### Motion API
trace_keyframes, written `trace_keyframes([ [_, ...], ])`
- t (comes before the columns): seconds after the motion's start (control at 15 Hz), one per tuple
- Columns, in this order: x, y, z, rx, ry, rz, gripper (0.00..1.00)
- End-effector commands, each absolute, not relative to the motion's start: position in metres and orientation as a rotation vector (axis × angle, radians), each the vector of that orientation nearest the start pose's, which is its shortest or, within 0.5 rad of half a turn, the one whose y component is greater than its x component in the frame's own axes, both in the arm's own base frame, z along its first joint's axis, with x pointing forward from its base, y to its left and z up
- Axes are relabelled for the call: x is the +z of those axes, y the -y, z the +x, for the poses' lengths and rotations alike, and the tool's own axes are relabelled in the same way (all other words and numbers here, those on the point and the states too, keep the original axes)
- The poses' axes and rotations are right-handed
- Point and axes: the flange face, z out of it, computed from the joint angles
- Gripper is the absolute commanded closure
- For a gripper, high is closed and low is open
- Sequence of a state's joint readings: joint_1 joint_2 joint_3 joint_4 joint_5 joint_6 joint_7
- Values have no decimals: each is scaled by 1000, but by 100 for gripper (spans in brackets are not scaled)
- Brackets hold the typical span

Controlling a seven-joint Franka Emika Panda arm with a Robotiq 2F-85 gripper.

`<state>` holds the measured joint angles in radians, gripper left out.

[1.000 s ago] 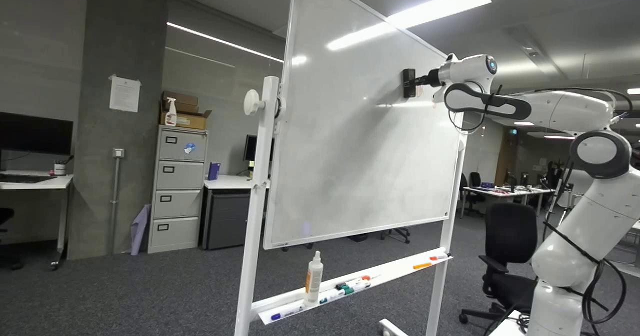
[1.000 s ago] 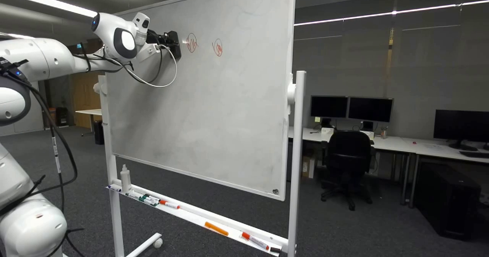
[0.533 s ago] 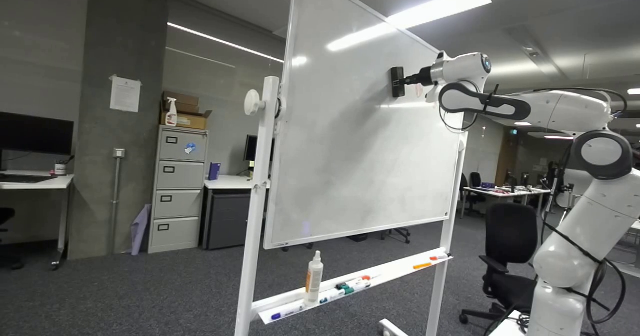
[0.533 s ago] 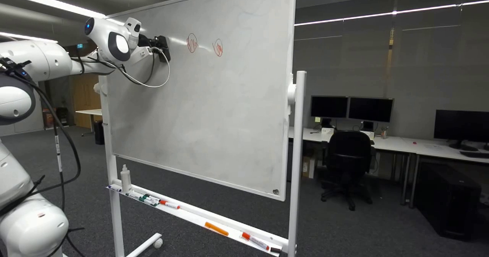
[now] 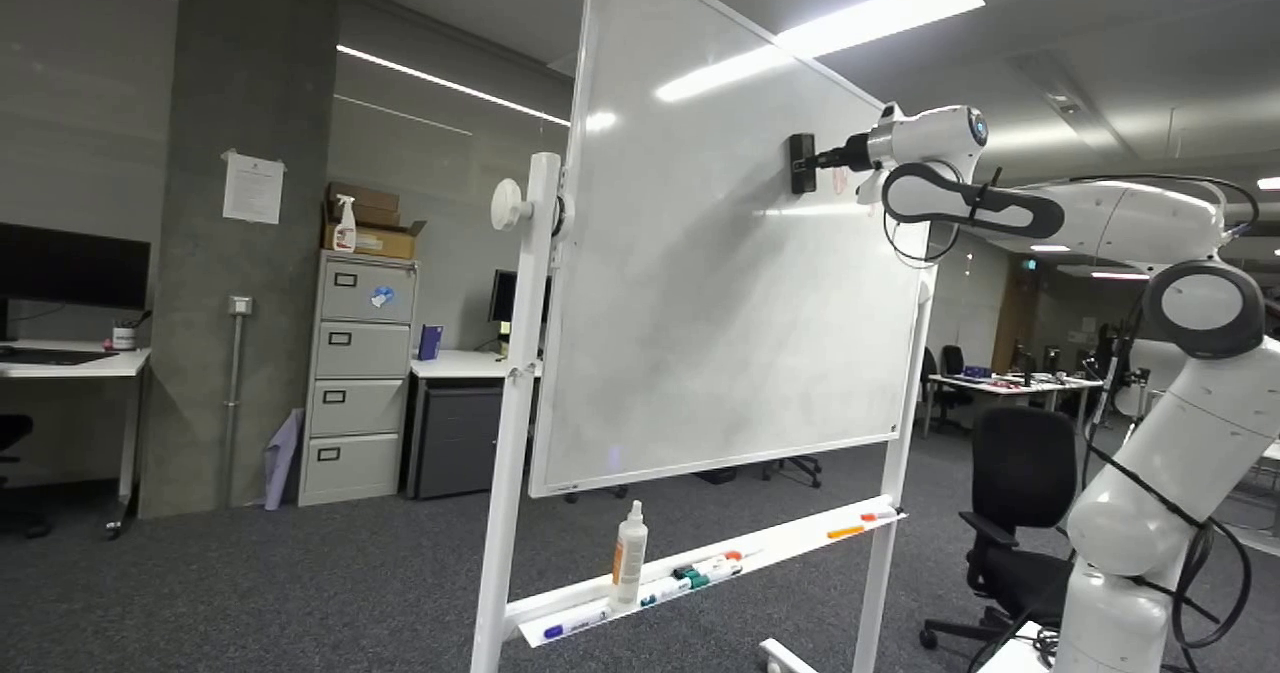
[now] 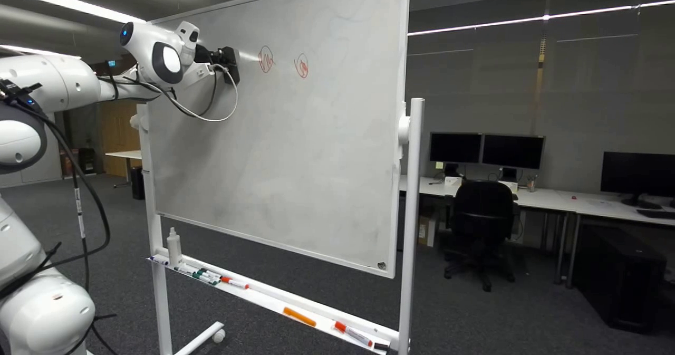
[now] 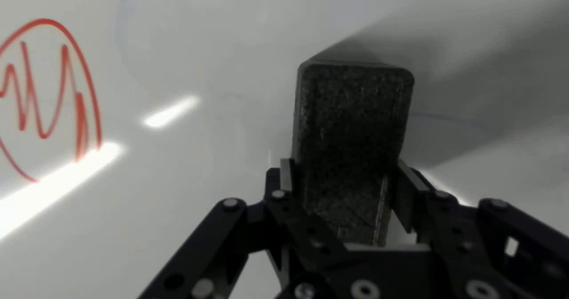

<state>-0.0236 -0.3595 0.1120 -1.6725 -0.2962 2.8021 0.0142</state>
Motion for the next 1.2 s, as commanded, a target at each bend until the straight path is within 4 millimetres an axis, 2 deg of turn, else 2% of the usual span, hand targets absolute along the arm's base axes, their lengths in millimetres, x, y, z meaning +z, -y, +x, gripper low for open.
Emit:
trace_keyframes([
  [0.0, 916, -10, 431, -2332, 201, -2426, 69],
  [0.33, 909, 67, 427, -2303, -59, -2442, 69],
  [0.53, 904, 106, 424, -2282, -196, -2443, 69],
  [0.67, 901, 124, 426, -2287, -257, -2424, 69],
  [0.73, 899, 130, 428, -2276, -273, -2438, 69],
  [0.87, 897, 129, 434, -2273, -269, -2428, 69],
  [1.13, 901, 106, 444, -2269, -194, -2410, 69],
])
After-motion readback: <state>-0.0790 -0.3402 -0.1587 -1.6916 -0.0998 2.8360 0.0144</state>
